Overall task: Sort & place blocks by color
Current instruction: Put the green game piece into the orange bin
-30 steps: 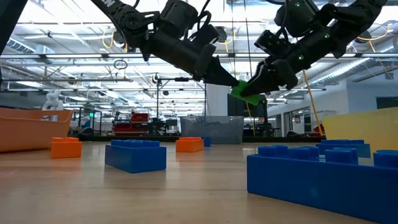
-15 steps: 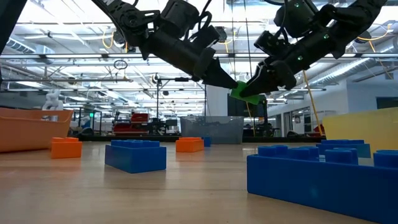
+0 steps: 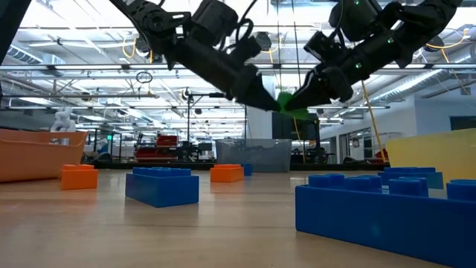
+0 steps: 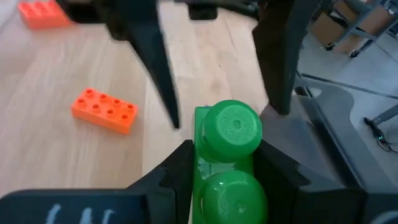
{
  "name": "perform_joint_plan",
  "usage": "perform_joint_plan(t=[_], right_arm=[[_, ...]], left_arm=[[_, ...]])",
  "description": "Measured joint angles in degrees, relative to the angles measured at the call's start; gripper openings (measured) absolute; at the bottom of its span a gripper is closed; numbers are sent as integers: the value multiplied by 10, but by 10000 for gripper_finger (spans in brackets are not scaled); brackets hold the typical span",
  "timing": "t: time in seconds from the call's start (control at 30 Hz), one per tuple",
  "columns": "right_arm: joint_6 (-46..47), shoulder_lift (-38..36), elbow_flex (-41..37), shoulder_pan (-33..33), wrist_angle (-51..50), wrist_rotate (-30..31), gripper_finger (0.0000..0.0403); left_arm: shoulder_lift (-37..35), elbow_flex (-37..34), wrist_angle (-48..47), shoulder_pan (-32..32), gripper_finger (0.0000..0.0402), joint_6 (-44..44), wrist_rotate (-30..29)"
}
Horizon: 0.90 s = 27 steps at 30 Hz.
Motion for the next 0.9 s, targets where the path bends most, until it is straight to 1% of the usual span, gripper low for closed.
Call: perform_joint_plan(t=[0.3, 0.4, 0.57, 0.67, 0.9], right_arm=[[0, 0, 0, 0, -5, -1, 117], [0, 0, 0, 0, -4, -15, 117], [2, 4, -1, 0, -2, -15, 117], [2, 4, -1, 0, 0, -15, 117], [2, 4, -1, 0, 2, -15, 117]], left_arm=[[1, -1, 10, -1, 333, -4, 3], [1, -1, 14, 0, 333, -7, 27], [1, 0, 49, -6, 329, -29, 60], [1, 0, 46, -11, 310, -27, 62], [1, 0, 46, -11, 248, -24, 62]])
